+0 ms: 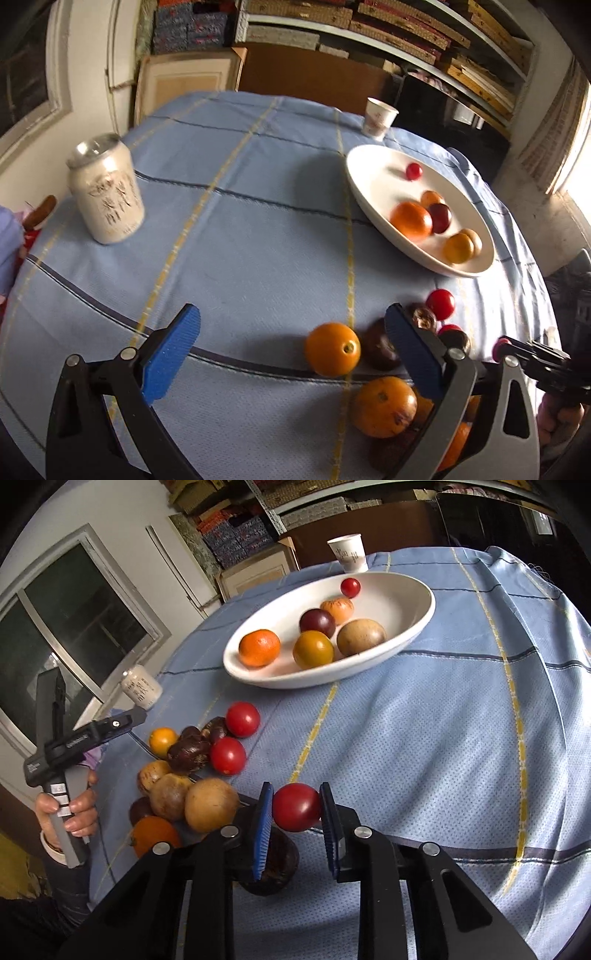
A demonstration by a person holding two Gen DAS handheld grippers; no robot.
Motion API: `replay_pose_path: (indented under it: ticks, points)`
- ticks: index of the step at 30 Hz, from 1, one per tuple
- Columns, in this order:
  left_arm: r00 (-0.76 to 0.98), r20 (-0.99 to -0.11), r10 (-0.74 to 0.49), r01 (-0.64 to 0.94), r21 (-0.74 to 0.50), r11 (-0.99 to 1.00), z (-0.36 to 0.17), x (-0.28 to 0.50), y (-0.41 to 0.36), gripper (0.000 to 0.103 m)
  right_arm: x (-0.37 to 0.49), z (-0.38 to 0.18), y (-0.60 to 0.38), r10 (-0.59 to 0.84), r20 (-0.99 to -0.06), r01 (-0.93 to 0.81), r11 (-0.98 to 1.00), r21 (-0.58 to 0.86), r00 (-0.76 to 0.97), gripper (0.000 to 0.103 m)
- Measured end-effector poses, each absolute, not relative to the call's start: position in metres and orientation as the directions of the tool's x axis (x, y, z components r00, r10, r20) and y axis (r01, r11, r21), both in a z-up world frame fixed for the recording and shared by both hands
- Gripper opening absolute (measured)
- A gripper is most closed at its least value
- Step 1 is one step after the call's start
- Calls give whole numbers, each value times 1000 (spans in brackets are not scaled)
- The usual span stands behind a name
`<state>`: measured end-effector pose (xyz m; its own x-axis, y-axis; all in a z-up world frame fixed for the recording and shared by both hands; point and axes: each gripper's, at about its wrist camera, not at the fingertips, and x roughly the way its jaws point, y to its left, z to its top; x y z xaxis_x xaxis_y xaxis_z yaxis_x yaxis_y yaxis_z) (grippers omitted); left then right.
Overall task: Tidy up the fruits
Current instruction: 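Grasp a red cherry tomato with the right tool while the left tool reaches toward a mandarin, then close the left tool on the mandarin while the right tool holds the tomato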
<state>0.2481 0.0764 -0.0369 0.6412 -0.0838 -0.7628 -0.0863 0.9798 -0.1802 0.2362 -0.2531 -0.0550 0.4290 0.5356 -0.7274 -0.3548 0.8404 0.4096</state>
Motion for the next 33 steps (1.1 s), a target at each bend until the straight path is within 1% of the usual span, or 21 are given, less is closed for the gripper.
replay_pose_path:
  ticks: [2,3,4,5,13,15,16,19,21,25,28,33]
  points:
    - [636,-767,-86,-62,-162,985,-39,247,71,79,236,-55,-253,527,-731,-353,846,400,433,26]
    - [631,-771,-88,-49,-153,987,-40,248,68,77,237,-55,-253,529,-728,-353,845,402,436,26]
    - [627,-774,-83,-37,-136,990,-42,247,64,73,237,-55,-254,529,-727,-352,845,403,437,26]
    - [625,-777,-80,-29,-125,992,-42,247,62,66,237,-55,-254,526,-728,-350,847,400,439,26]
    - [631,-773,-69,41,-55,998,-42,239,47,64,237,-58,-256,515,-739,-344,853,393,434,26]
    - [625,-779,-45,45,-21,999,-46,239,43,61,237,-58,-255,515,-741,-347,853,391,431,26]
    - [620,-784,-34,46,-7,999,-48,240,42,58,237,-58,-255,514,-742,-347,853,389,430,26]
    - [619,-784,-47,74,-2,997,-50,239,37,54,237,-58,-254,514,-743,-350,853,387,429,26]
    - [619,-784,-50,91,8,996,-51,238,34,54,237,-58,-254,513,-743,-350,853,387,429,26]
    - [583,-808,-89,125,-19,992,-59,241,31,54,236,-58,-254,512,-746,-352,853,385,426,27]
    - [584,-806,-97,122,-31,992,-60,242,31,55,236,-57,-252,512,-745,-357,853,381,428,27]
    - [570,-808,-148,116,-99,988,-63,246,37,54,235,-58,-251,511,-747,-361,853,377,425,27]
